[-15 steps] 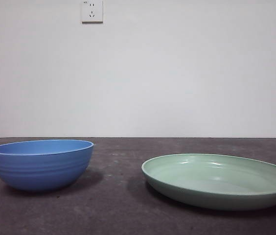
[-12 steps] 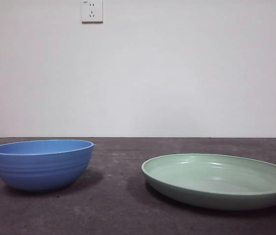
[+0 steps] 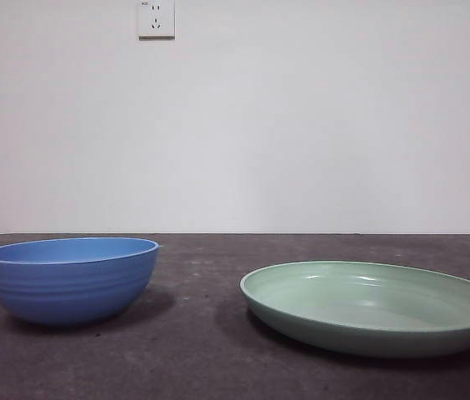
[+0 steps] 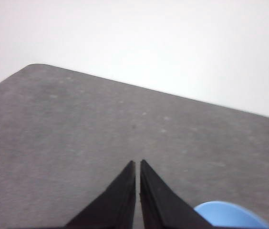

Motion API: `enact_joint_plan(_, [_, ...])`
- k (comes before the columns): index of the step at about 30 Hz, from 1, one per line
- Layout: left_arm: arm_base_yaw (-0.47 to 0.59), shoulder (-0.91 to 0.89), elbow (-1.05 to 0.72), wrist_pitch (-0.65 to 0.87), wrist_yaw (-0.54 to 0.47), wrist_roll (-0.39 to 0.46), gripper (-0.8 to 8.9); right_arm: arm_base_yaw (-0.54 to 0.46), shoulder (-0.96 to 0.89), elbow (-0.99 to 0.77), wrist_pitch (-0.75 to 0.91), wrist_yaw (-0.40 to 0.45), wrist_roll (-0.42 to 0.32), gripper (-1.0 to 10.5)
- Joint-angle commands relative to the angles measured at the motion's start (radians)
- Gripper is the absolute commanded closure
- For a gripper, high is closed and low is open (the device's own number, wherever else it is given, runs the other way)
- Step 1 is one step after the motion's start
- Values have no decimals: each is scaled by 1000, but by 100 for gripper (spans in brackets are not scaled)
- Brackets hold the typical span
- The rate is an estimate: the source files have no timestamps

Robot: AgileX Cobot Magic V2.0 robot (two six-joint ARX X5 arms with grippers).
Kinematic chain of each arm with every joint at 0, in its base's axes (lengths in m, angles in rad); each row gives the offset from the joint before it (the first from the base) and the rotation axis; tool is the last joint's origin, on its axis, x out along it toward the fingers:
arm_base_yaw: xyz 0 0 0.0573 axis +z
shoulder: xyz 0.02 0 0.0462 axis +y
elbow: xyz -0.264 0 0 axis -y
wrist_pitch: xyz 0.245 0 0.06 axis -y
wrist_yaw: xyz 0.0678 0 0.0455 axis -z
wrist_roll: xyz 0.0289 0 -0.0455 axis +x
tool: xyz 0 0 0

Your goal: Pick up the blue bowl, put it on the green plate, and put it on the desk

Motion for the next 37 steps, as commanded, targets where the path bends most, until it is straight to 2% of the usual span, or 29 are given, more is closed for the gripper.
enact_joint_plan(1, [-8, 66, 142, -71, 33, -18, 797, 2, 32, 81, -20, -21, 57, 934])
enact_joint_plan(5, [-9, 183, 341, -178, 49, 6, 797, 2, 105, 214, -95, -58, 56, 934])
enact_joint_plan(10, [-9, 332, 542, -187, 110, -3, 797, 2, 237, 380, -204, -154, 52, 934])
enact_joint_plan(13, [-10, 426, 652, -212, 186, -4, 797, 2, 332, 487, -277, -204, 26, 934])
enact_joint_plan(16, [-12, 517, 750, -260, 262, 6, 797, 2, 431, 600, -350, -265, -40, 934])
enact_joint_plan(19, [-13, 608, 837, -307, 380, 21, 797, 2, 534, 718, -446, -312, -94, 934])
enact_joint_plan(24, [-20, 751, 956, -389, 544, 90, 797, 6, 688, 888, -606, -321, -134, 934])
enact_joint_plan(32, [-61, 908, 1007, -571, 550, 206, 794, 8, 830, 977, -705, -437, -219, 934])
enact_joint_plan(37, [-74, 971, 1007, -661, 550, 217, 793, 8, 855, 977, -705, -439, -220, 934])
